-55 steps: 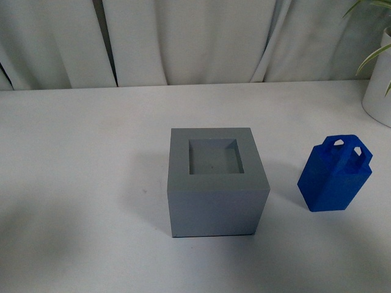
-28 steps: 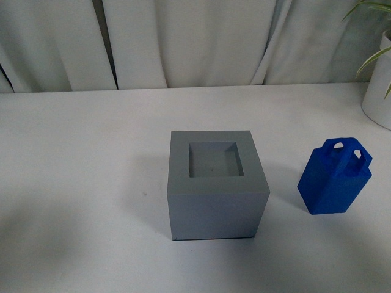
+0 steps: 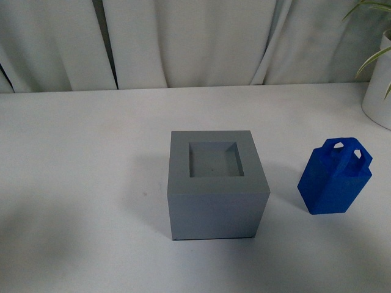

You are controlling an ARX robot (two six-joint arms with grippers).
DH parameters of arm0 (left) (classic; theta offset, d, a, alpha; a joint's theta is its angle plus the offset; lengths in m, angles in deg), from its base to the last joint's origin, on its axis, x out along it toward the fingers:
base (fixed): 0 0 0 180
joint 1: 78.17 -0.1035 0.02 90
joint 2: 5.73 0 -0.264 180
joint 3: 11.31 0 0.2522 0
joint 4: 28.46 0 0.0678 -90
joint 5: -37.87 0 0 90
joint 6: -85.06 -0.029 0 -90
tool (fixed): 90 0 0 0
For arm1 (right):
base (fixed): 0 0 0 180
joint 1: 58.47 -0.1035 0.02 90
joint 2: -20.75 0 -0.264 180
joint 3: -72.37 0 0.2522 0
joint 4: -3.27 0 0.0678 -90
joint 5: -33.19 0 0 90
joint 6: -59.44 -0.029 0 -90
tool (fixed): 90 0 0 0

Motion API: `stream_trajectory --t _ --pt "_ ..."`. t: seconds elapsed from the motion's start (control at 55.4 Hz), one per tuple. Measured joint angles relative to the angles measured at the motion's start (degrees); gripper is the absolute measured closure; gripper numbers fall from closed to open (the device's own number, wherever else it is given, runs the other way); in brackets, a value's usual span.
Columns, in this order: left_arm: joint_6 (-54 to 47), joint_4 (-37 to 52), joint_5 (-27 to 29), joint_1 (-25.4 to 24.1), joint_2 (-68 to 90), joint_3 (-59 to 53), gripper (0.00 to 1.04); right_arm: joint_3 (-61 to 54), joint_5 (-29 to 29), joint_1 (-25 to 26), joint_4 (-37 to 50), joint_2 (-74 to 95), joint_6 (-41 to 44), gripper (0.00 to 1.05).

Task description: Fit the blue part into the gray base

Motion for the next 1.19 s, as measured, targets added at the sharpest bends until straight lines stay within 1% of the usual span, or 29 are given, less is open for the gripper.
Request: stream_trajectory --t 0.036,0.108,0.235,0.343,0.451,0.523,0.541,0.65,0.794,0.848,0.992,1.119,1.191 --pt "0.0 0.0 0.0 0.0 0.0 0.0 0.06 0.8 -1.1 -0.5 -2.4 1.0 0.6 0.07" --pt "0.0 0.0 0.0 0.0 0.0 0.0 0.06 1.7 -1.7 -0.7 -2.6 4.2 0.6 0.07" --pt "0.0 0.0 0.0 0.0 0.0 0.0 0.06 6.6 1.4 1.3 1.8 14.0 0.5 0.07" --pt "0.0 0.0 0.0 0.0 0.0 0.0 0.06 12.7 7.2 5.0 5.0 23.6 1.0 0.07" --pt "0.0 0.0 0.0 0.0 0.0 0.0 0.06 20.3 14.0 7.8 2.6 35.5 3.6 0.07" --pt "0.0 0.0 0.0 0.0 0.0 0.0 0.06 24.8 17.2 8.5 0.2 41.7 6.3 0.07" --pt "0.0 0.0 0.0 0.0 0.0 0.0 0.06 26.3 18.1 8.6 -0.9 43.6 7.2 0.07" --pt "0.0 0.0 0.0 0.0 0.0 0.0 0.06 39.0 26.0 8.1 -14.0 55.7 17.5 0.07" --pt "0.0 0.0 0.0 0.0 0.0 0.0 0.06 49.0 29.5 6.4 -26.2 64.6 29.2 0.07" --pt "0.0 0.0 0.0 0.0 0.0 0.0 0.06 51.3 29.7 6.0 -29.9 66.7 32.0 0.07" --pt "0.0 0.0 0.0 0.0 0.0 0.0 0.06 57.9 28.1 4.2 -40.8 73.9 44.0 0.07" --pt "0.0 0.0 0.0 0.0 0.0 0.0 0.06 62.4 25.2 2.9 -46.1 79.1 53.0 0.07" --pt "0.0 0.0 0.0 0.0 0.0 0.0 0.06 65.1 23.8 2.3 -48.9 81.9 56.6 0.07"
